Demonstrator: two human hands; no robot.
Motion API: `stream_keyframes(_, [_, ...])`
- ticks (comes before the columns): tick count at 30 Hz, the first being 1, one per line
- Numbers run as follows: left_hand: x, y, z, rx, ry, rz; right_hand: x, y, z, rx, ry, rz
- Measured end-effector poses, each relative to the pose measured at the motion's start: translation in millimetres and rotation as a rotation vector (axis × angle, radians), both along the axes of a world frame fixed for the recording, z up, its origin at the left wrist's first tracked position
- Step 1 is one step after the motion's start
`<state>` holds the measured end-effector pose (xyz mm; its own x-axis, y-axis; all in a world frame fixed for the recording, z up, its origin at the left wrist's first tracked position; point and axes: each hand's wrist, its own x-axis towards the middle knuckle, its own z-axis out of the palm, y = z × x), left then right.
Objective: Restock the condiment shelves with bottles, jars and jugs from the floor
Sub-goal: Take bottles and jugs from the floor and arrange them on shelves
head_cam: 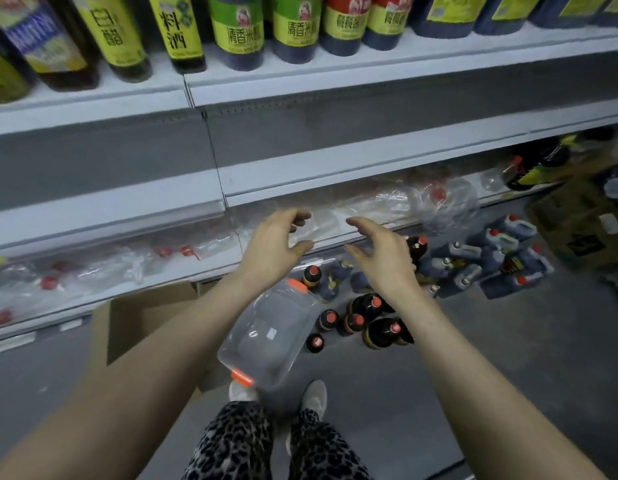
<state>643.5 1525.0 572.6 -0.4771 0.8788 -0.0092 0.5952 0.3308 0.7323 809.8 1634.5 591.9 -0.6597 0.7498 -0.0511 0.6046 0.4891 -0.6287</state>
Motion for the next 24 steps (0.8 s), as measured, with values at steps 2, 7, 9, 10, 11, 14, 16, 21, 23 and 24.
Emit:
stream_keyframes(2, [-10,2,-14,-0.025,-0.026,0.014,-11,5,-14,-0.039,-0.003,0.012])
stream_keyframes(7, [-33,17,-49,-0.079,-0.058,-0.003,-33,18,-48,-0.097,-0.025,-0.013])
stream_keyframes(9, [-38,24,-66,-0.104,-0.076,-0.001,-37,27,-65,-0.124,-0.037,-0.033])
stream_keyframes(10, [-42,29,-78,-0.11,-0.086,0.006,-40,33,-75,-0.136,-0.037,-0.037])
stream_keyframes(11, [-45,35,-97,-0.134,-0.11,0.036,-45,43,-95,-0.161,-0.056,-0.034])
stream_keyframes(14, [-45,43,-132,-0.154,-0.154,0.07,-47,54,-128,-0.2,-0.076,-0.028])
stream_keyframes(16, [-45,53,-163,-0.191,-0.193,0.099,-51,66,-160,-0.217,-0.109,-0.016])
stream_keyframes(21, [-39,77,-247,-0.281,-0.26,0.194,-59,97,-247,-0.328,-0.155,0.014])
stream_keyframes(23, [-35,84,-283,-0.324,-0.293,0.224,-58,108,-285,-0.347,-0.185,0.036])
stream_keyframes(24, [-34,86,-301,-0.34,-0.304,0.236,-58,112,-303,-0.355,-0.2,0.049])
